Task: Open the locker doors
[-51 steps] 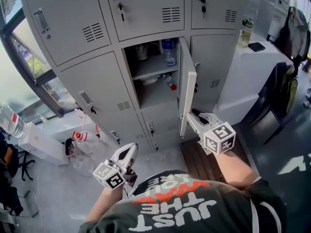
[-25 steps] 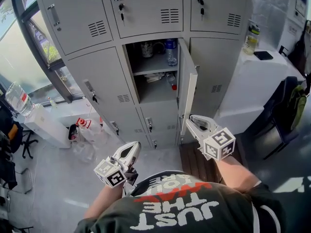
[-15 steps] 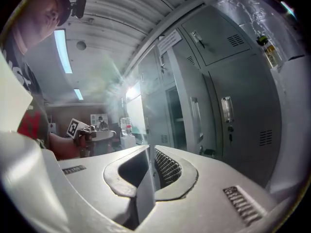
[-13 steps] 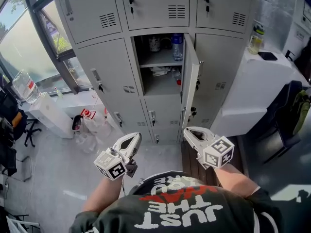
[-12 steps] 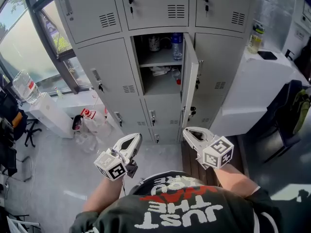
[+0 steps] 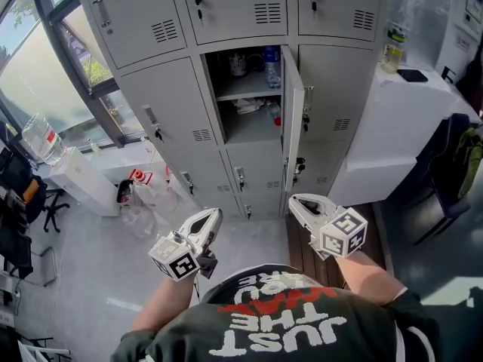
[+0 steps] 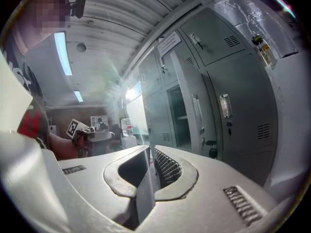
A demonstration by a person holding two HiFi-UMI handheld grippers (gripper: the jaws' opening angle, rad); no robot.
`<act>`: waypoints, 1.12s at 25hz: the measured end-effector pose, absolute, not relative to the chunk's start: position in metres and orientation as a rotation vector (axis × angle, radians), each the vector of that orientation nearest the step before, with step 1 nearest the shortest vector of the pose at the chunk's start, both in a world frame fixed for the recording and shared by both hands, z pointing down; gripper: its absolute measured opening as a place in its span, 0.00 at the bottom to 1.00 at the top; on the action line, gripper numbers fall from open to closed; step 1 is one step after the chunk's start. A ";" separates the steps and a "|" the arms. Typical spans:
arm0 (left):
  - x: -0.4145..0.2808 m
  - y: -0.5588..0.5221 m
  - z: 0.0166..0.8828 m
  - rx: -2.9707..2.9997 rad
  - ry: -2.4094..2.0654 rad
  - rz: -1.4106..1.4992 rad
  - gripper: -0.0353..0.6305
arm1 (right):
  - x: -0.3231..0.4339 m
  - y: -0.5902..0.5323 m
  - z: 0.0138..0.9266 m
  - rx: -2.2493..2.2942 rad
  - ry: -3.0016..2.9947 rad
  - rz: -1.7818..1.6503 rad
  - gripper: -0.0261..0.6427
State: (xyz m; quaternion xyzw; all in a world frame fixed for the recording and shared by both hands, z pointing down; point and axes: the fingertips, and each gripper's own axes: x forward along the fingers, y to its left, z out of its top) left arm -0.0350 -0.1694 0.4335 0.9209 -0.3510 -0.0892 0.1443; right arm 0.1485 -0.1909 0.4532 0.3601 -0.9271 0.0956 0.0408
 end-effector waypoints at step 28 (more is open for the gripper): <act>-0.049 -0.181 0.428 2.807 -0.675 -0.107 0.06 | 0.141 -0.182 0.423 1.575 -2.651 0.242 0.12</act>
